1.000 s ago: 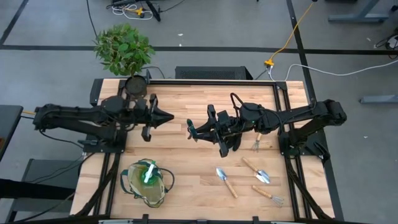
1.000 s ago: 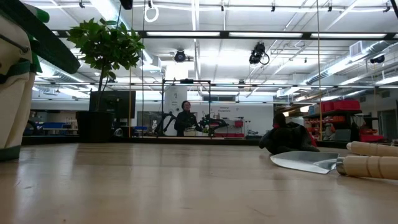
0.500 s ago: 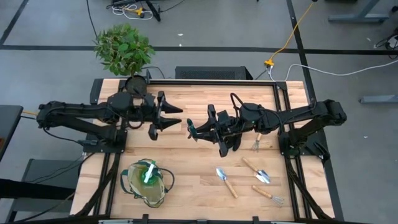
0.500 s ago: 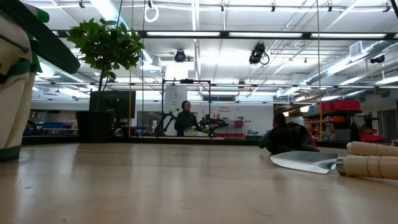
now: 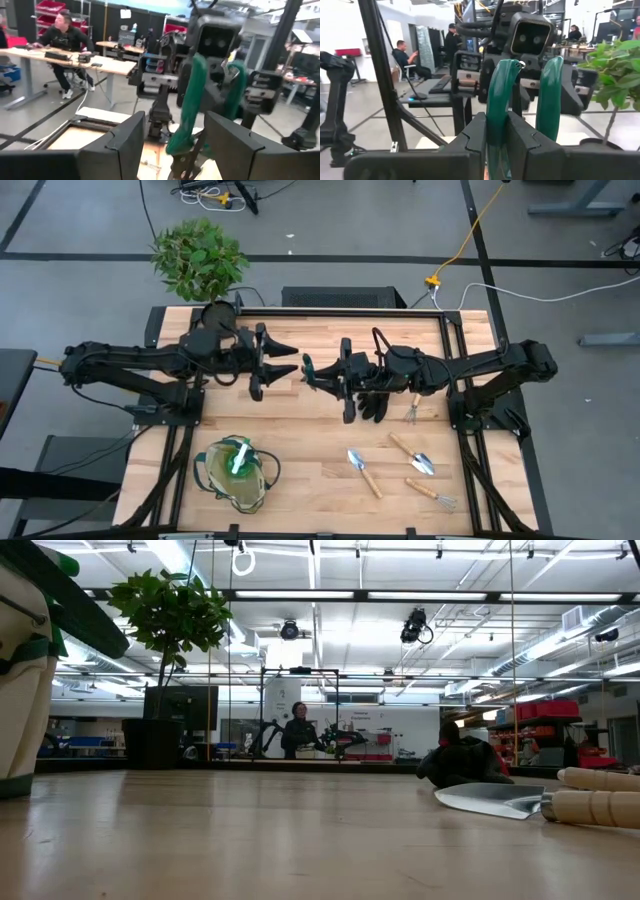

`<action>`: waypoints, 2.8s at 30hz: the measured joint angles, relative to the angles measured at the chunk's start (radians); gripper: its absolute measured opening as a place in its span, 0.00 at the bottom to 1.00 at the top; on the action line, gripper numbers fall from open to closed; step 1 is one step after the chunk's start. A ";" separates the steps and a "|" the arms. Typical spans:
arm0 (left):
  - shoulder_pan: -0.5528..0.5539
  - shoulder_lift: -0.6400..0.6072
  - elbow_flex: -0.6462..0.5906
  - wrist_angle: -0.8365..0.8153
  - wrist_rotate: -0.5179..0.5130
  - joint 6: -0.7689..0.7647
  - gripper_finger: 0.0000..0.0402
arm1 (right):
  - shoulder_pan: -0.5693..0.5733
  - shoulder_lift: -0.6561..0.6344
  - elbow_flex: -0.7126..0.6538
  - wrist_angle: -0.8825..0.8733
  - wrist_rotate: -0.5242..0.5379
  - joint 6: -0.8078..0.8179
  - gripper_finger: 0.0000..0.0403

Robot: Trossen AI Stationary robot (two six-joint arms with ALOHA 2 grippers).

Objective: Pick & Place Garden tools in Gardening bag
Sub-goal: Put the shear scissors into the gardening bag

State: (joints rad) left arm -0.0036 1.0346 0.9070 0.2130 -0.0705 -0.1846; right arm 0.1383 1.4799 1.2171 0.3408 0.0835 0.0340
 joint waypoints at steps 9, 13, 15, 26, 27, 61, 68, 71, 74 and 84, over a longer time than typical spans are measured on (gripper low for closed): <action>0.000 0.000 0.000 0.010 -0.015 0.073 0.53 | -0.001 0.000 0.000 -0.022 0.014 0.000 0.11; 0.000 0.000 0.000 0.050 -0.015 0.124 0.53 | -0.001 0.000 0.000 -0.025 0.014 0.000 0.11; 0.000 0.000 0.000 0.067 -0.015 0.126 0.53 | -0.001 0.000 0.000 -0.025 0.014 0.000 0.11; 0.000 0.001 0.000 0.068 -0.012 0.128 0.53 | -0.001 0.000 0.000 -0.025 0.014 0.000 0.11; 0.000 0.007 0.000 0.072 -0.012 0.128 0.53 | -0.001 0.000 0.000 -0.025 0.014 0.000 0.11; 0.000 0.160 0.000 0.296 0.026 0.120 0.52 | -0.001 0.001 0.000 -0.043 0.004 0.009 0.11; 0.000 0.172 -0.001 0.298 0.034 0.120 0.52 | -0.001 0.000 0.000 -0.044 0.005 0.009 0.11; 0.000 0.171 -0.001 0.300 0.034 0.122 0.52 | -0.001 0.000 0.000 -0.045 0.006 0.009 0.11; 0.000 0.171 -0.001 0.301 0.034 0.127 0.49 | -0.001 0.000 0.000 -0.045 0.006 0.009 0.11; 0.000 0.170 -0.001 0.300 0.051 0.119 0.34 | -0.001 0.000 0.000 -0.046 0.006 0.009 0.11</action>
State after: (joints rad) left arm -0.0040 1.2045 0.9062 0.5133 -0.0193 -0.0657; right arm 0.1375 1.4803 1.2171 0.2951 0.0895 0.0429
